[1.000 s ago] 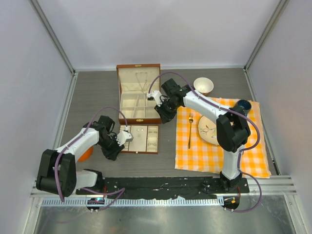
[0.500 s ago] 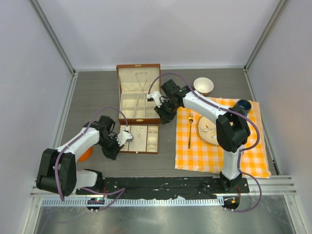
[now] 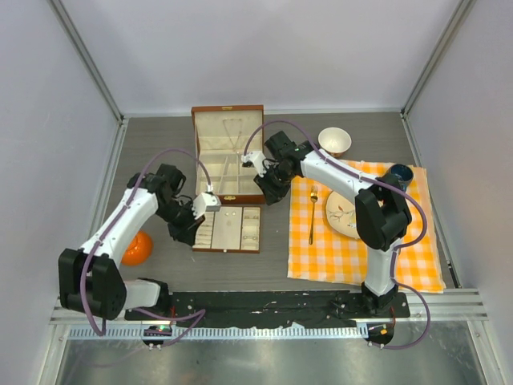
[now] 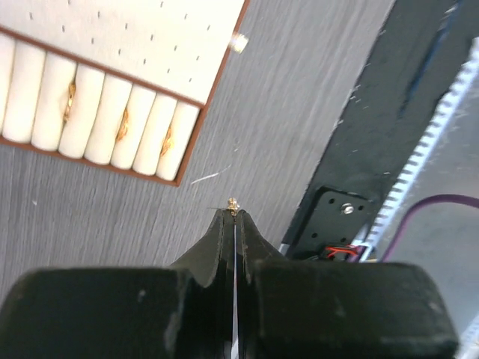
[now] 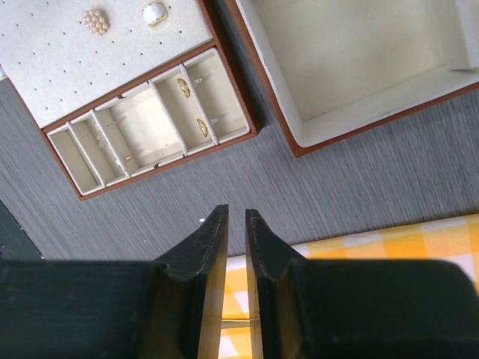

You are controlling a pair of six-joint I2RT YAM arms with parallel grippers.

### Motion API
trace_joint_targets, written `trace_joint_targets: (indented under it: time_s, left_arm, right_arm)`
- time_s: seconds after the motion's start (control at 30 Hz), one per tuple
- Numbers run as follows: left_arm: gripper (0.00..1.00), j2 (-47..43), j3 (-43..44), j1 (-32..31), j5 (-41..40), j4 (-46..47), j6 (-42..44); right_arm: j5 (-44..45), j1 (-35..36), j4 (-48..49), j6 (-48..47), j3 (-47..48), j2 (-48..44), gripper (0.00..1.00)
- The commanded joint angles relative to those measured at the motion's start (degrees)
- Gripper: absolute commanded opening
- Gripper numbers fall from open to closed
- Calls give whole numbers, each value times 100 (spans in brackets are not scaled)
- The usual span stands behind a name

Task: Organize the mixed jewelry
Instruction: Pick up the jewelry from the center of the board, then place the jewelry in the compartment layer.

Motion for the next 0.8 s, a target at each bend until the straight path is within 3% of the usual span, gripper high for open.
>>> trace_joint_targets:
  time_s: [0.0, 0.2, 0.43, 0.67, 0.77]
  left_arm:
    - [0, 677, 945, -26, 1296, -854, -57]
    - [0, 1960, 1923, -26, 2703, -1049, -723]
    - [0, 2314, 1565, -17, 3075, 1287, -3427]
    - [0, 2481, 739, 106, 3347, 3274, -5494]
    - [0, 2516, 467, 159, 3277, 3933, -5874]
  right_arm:
    - [-70, 29, 117, -50, 50, -323, 21]
    - [97, 20, 135, -77, 6, -437, 21]
    - [211, 3, 144, -86, -11, -508, 20]
    - [255, -6, 144, -68, -20, -543, 20]
    - [264, -15, 153, -68, -55, -560, 20]
